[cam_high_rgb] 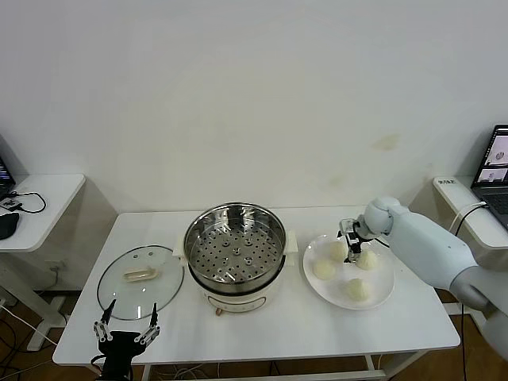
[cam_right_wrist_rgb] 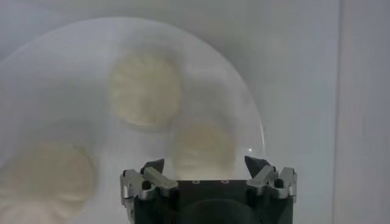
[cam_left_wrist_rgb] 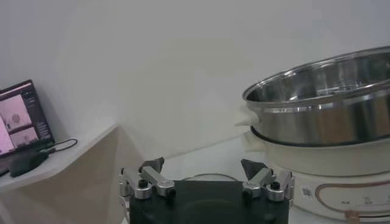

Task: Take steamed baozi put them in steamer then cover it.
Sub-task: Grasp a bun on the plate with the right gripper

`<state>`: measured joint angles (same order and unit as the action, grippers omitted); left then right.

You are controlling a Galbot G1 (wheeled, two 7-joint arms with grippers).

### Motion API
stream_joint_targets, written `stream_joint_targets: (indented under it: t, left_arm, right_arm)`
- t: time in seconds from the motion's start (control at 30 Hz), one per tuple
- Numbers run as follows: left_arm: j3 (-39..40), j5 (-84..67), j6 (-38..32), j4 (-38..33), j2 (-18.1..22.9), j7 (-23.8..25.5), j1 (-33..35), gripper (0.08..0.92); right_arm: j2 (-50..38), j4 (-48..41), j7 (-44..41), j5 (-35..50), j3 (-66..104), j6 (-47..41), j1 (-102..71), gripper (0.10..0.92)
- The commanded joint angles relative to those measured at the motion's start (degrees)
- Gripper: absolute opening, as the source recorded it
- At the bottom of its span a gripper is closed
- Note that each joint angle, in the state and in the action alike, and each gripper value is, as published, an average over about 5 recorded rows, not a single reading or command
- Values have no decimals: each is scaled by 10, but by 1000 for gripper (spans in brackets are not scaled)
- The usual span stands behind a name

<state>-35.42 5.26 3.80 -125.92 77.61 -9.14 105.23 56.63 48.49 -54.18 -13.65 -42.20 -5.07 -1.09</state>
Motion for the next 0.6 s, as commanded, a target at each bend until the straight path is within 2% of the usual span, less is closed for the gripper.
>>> stream_joint_targets:
  t: [0.03,0.27,0.6]
  left_arm:
    - [0,0,0,0,-1,0,0,823]
    - [0,0,-1,1,0,-1,0,823]
    - [-2,-1,-2,-1,-1,-2,3,823]
  right_arm:
    - [10,-14,0,-1,-3,1,3,757]
    - [14,-19,0,-9,-3,1,1,636]
    - [-4,0,-13,-2,-14,6,18,603]
